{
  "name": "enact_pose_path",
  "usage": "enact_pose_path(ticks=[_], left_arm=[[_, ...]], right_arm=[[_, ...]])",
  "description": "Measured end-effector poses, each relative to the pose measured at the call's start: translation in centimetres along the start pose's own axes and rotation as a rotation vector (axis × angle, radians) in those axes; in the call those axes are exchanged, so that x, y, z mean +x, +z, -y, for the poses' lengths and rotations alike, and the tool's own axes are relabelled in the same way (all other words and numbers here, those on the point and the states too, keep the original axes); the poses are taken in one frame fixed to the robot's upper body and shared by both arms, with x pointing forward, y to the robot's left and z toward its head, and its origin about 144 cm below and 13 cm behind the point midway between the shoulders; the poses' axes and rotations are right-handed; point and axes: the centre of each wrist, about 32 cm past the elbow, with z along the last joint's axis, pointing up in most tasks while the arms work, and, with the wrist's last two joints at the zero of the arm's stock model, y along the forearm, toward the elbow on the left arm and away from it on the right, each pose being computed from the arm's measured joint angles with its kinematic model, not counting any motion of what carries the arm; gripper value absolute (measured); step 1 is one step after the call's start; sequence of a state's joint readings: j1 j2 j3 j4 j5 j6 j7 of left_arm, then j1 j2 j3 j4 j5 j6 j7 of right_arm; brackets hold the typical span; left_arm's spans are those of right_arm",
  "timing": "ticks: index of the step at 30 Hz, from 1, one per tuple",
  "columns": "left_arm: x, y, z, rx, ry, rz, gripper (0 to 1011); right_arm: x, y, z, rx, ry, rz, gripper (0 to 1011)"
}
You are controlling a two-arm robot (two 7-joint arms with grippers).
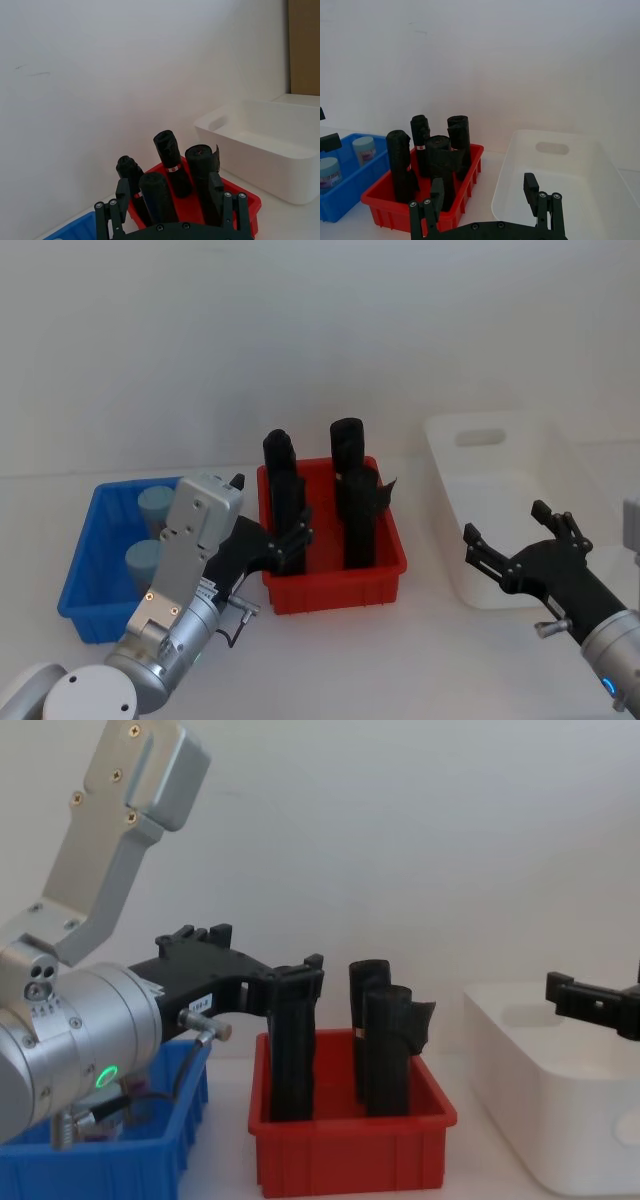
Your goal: Pick the cotton swabs from the blue box and place them into the white box.
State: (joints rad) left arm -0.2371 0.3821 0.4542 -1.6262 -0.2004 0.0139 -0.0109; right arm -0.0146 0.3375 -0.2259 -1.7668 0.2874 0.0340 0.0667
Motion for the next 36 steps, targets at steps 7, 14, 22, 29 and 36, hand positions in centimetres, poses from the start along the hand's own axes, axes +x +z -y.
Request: enact_pose_path(ticks=[7, 14, 22, 29, 36], left_arm=[[0.00, 0.00, 0.00, 0.000, 0.000, 0.000, 1003], [0.00, 0.00, 0.00, 0.000, 0.000, 0.000, 1003], [0.00, 0.00, 0.00, 0.000, 0.000, 0.000, 1003], [0.00, 0.00, 0.00, 0.000, 0.000, 0.000, 1003], [0.00, 0.00, 0.00, 0.000, 0.000, 0.000, 1003]], right_arm=[[0.00, 0.00, 0.00, 0.000, 0.000, 0.000, 1001], [0.00, 0.00, 0.00, 0.000, 0.000, 0.000, 1001], [0.00, 0.00, 0.00, 0.000, 0.000, 0.000, 1001], [0.00, 0.00, 0.00, 0.000, 0.000, 0.000, 1001], [0.00, 0.00, 0.00, 0.000, 0.000, 0.000, 1001]])
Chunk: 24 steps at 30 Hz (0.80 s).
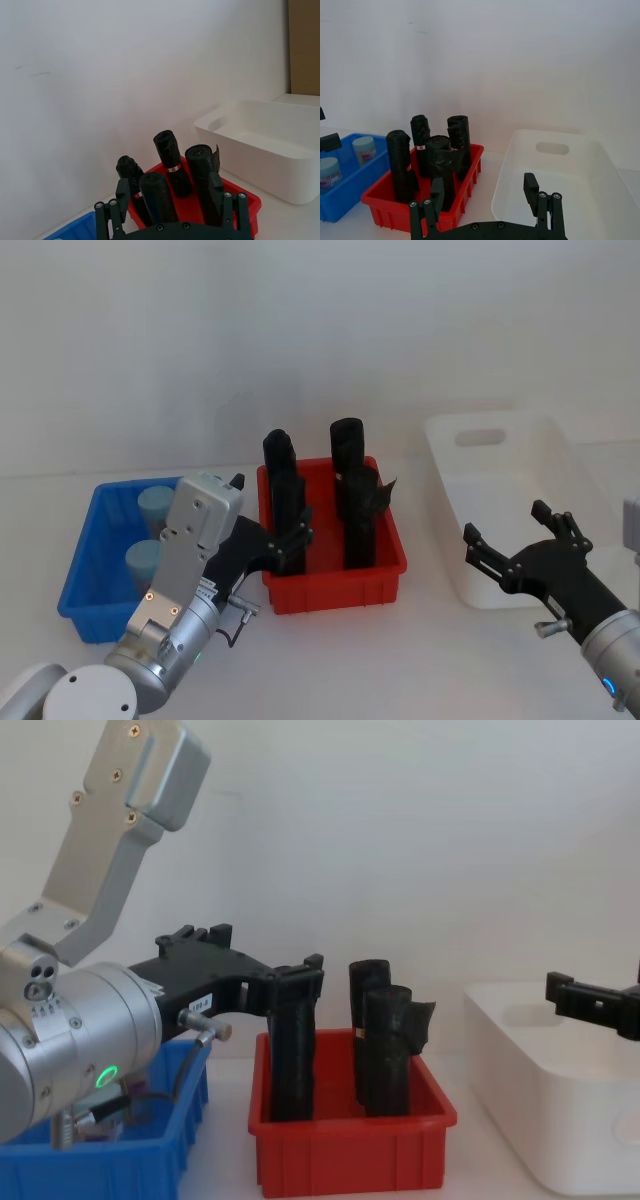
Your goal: Pick the cotton swabs from the blue box and place them into the white box.
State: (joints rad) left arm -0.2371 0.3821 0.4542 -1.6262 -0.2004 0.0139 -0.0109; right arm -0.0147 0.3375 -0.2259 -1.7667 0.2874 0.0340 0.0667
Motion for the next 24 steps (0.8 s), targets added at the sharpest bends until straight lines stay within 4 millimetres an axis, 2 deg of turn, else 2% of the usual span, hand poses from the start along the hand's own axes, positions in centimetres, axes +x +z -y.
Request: enact_pose_path(ticks=[24], left_arm=[[0.16, -0.04, 0.04, 0.004, 0.004, -0.005, 1003]], right_arm=[[0.00, 0.00, 0.00, 0.000, 0.000, 0.000, 1001]])
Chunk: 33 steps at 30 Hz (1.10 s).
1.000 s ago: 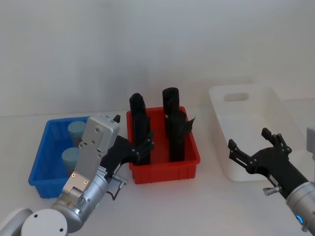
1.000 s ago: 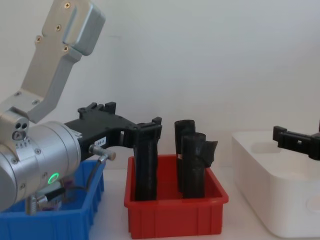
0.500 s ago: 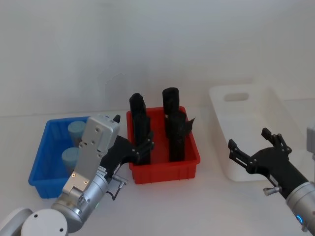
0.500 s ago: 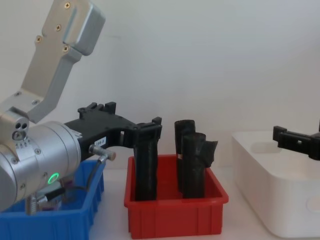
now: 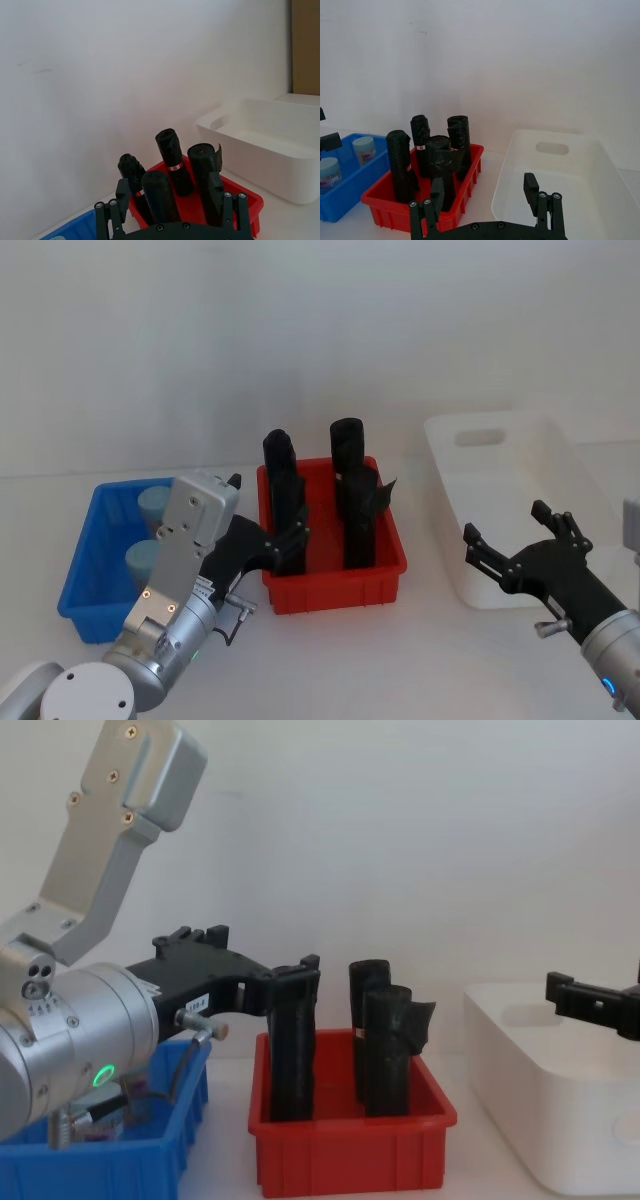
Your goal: Pick the cotton swabs from the blue box and place them into the white box.
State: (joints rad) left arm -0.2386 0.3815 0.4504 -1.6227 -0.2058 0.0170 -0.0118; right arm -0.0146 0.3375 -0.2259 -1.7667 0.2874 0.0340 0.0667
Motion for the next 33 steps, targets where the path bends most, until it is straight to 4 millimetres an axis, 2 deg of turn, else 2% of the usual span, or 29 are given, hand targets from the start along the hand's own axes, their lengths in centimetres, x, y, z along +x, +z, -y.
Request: enact_pose_path(ticks=[10, 33], left_arm=[[1.2, -0.2, 0.3, 0.036, 0.029, -0.040, 1003], [6.1, -1.9, 0.9, 0.218, 0.131, -0.117, 1003]], right_arm=[[0.0, 0.0, 0.0, 0.000, 0.000, 0.000, 1001], [0.0, 0.0, 0.0, 0.000, 0.000, 0.000, 1001]])
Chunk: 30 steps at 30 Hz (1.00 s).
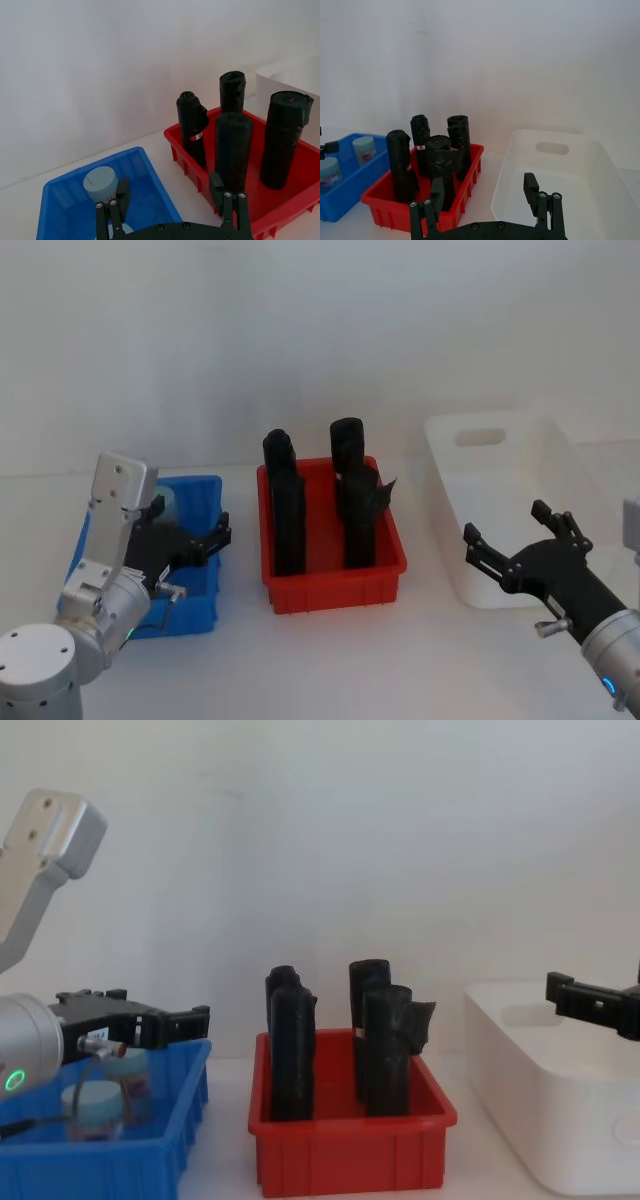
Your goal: Pick the cotton swabs from the blue box and place them into the white box.
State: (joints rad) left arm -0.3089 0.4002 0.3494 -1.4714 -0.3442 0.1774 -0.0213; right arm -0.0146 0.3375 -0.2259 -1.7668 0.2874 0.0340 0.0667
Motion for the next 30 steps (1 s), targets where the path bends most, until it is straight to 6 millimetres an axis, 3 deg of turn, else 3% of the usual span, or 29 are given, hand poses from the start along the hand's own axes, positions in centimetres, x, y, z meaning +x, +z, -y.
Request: enact_pose_path(ticks=[30], left_arm=[[4.5, -3.1, 1.8, 0.168, 0.091, -0.013, 1002]], right_arm=[[0.0, 0.0, 0.0, 0.000, 0.000, 0.000, 1001]])
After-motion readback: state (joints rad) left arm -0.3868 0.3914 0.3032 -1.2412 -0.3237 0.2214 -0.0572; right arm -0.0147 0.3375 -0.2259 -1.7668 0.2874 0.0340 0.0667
